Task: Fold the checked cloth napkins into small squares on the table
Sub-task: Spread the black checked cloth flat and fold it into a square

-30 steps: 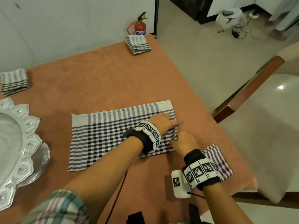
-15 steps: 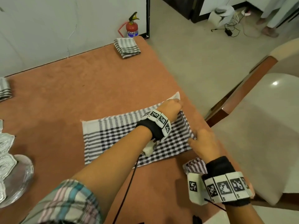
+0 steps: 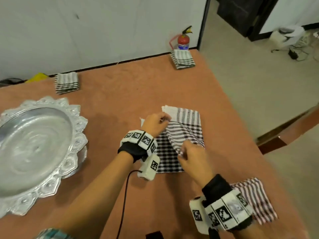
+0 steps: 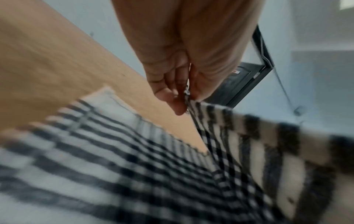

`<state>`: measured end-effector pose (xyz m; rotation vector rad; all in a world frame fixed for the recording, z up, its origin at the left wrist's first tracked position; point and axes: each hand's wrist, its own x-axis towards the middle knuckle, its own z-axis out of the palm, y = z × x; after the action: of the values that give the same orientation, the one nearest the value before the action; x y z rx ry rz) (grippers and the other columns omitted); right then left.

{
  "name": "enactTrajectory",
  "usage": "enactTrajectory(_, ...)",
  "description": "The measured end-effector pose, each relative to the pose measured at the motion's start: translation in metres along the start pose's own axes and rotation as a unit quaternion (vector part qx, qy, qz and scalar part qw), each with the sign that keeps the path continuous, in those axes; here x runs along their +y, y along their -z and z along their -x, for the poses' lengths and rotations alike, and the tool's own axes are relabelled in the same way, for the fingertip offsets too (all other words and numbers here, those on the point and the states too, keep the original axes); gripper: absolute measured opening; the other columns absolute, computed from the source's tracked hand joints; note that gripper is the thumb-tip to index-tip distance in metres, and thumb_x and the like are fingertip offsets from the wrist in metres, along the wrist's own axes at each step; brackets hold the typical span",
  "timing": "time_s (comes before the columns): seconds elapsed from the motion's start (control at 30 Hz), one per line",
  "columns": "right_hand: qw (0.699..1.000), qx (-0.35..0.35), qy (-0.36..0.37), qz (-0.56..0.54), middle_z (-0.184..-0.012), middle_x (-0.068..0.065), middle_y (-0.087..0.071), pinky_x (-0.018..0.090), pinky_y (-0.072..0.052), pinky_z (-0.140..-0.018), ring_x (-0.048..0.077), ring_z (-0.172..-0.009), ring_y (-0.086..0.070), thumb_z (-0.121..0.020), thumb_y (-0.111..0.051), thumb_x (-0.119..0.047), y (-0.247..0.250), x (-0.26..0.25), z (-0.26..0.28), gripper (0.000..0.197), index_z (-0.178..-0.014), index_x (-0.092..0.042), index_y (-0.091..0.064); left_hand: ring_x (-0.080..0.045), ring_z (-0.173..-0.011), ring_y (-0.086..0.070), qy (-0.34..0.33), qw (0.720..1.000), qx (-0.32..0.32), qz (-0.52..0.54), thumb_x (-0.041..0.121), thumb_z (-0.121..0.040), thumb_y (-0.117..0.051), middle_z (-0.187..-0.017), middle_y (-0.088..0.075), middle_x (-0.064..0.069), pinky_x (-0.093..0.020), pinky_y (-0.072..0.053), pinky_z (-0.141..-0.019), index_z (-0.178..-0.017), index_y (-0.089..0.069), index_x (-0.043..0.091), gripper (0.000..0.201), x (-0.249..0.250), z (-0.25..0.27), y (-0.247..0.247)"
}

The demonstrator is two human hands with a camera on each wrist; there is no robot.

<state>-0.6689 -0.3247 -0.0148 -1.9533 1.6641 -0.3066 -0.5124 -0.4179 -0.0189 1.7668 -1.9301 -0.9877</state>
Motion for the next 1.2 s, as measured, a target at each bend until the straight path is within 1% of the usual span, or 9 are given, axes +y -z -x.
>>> enactTrajectory(0.17,0.99,-0.093,0.079,0.068,-0.08,0.003,-0.046,0.028,-0.025,-0.048,0.022,-0.071,-0.041,-0.089,-0.047,-0.01,-0.058,-0.034,-0.011,0.013,-0.085,-0.015,-0.036,-0.026,-0.121,-0.052,0.072,0.994,-0.005,-0.086,-0.003,-0.094,-0.04,-0.128,-0.059,-0.014,-0.028,-0.037,-0.101,-0.119,-0.06,0.001,0.033,-0.05,0.015,0.01)
enactTrajectory(0.4,0.986,-0.117,0.086,0.08,-0.094,0.012,-0.063,0.036,-0.046,-0.067,0.029,-0.088,-0.059,-0.086,-0.051,-0.016,-0.081,-0.048,-0.018,0.012,-0.095,-0.007,-0.052,-0.026,-0.121,-0.05,0.044,0.985,-0.025,-0.164,-0.008,-0.09,-0.043,-0.131,-0.054,-0.012,-0.03,-0.037,-0.101,-0.123,-0.056,0.006,0.039,-0.078,0.012,0.005)
enactTrajectory(0.57,0.984,-0.123,0.092,0.091,-0.101,0.01,-0.062,0.036,-0.043,-0.075,0.028,-0.096,-0.055,-0.086,-0.052,-0.019,-0.086,-0.051,-0.019,0.013,-0.094,-0.009,-0.054,-0.028,-0.12,-0.048,0.019,0.985,-0.032,-0.171,-0.01,-0.088,-0.045,-0.131,-0.051,-0.011,-0.033,-0.039,-0.1,-0.125,-0.056,0.007,0.043,-0.087,0.012,0.003)
enactTrajectory(0.7,0.975,-0.153,0.088,0.137,-0.112,0.009,-0.06,0.04,-0.045,-0.088,0.028,-0.107,-0.052,-0.088,-0.051,-0.022,-0.091,-0.049,-0.014,0.027,-0.112,-0.011,-0.055,-0.03,-0.121,-0.049,0.004,0.987,-0.026,-0.16,-0.004,-0.09,-0.046,-0.134,-0.051,-0.012,-0.035,-0.039,-0.102,-0.128,-0.054,0.007,0.04,-0.091,0.018,0.004)
enactTrajectory(0.87,0.96,-0.176,0.1,0.193,-0.12,0.009,-0.056,0.041,-0.041,-0.091,0.029,-0.114,-0.047,-0.09,-0.048,-0.023,-0.088,-0.052,-0.01,0.031,-0.118,-0.012,-0.054,-0.03,-0.134,-0.037,0.012,0.988,0.003,-0.155,0.001,-0.092,-0.048,-0.149,-0.034,-0.014,-0.035,-0.031,-0.112,-0.14,-0.039,0.01,0.05,-0.091,0.033,0.003)
enactTrajectory(1.0,0.979,-0.071,0.063,0.18,-0.12,0.006,-0.054,0.042,-0.038,-0.091,0.028,-0.115,-0.044,-0.091,-0.047,-0.026,-0.072,-0.042,-0.006,0.029,-0.117,-0.015,-0.054,-0.028,-0.14,-0.026,-0.003,0.975,0.015,-0.223,0.004,-0.093,-0.045,-0.156,-0.018,-0.011,-0.037,-0.025,-0.116,-0.146,-0.023,0.012,0.058,-0.08,0.047,-0.005)
enactTrajectory(1.07,0.978,-0.054,0.012,0.2,-0.138,0.011,-0.043,0.047,-0.033,-0.102,0.032,-0.13,-0.034,-0.093,-0.045,-0.028,-0.066,-0.029,-0.01,0.039,-0.13,-0.015,-0.047,-0.025,-0.144,-0.015,-0.043,0.959,-0.048,-0.277,0.013,-0.096,-0.042,-0.157,-0.011,-0.009,-0.038,-0.017,-0.119,-0.148,-0.016,0.011,0.059,-0.072,0.049,-0.017)
enactTrajectory(1.13,0.967,-0.13,-0.038,0.214,-0.157,0.014,-0.009,0.052,-0.013,-0.114,0.033,-0.145,-0.005,-0.098,-0.035,-0.035,-0.067,-0.013,-0.014,0.056,-0.148,-0.016,-0.017,-0.021,-0.147,-0.001,-0.052,0.936,-0.129,-0.323,0.027,-0.099,-0.037,-0.159,0.0,-0.005,-0.04,-0.005,-0.12,-0.149,-0.005,0.012,0.061,-0.067,0.05,-0.031)
enactTrajectory(1.2,0.956,-0.188,-0.052,0.221,-0.157,0.008,0.017,0.053,0.001,-0.116,0.027,-0.145,0.017,-0.1,-0.022,-0.041,-0.068,0.006,-0.011,0.062,-0.149,-0.022,0.01,-0.015,-0.146,0.01,-0.023,0.923,-0.17,-0.345,0.041,-0.099,-0.029,-0.158,0.012,0.001,-0.043,0.004,-0.119,-0.149,0.005,0.017,0.065,-0.071,0.051,-0.039)
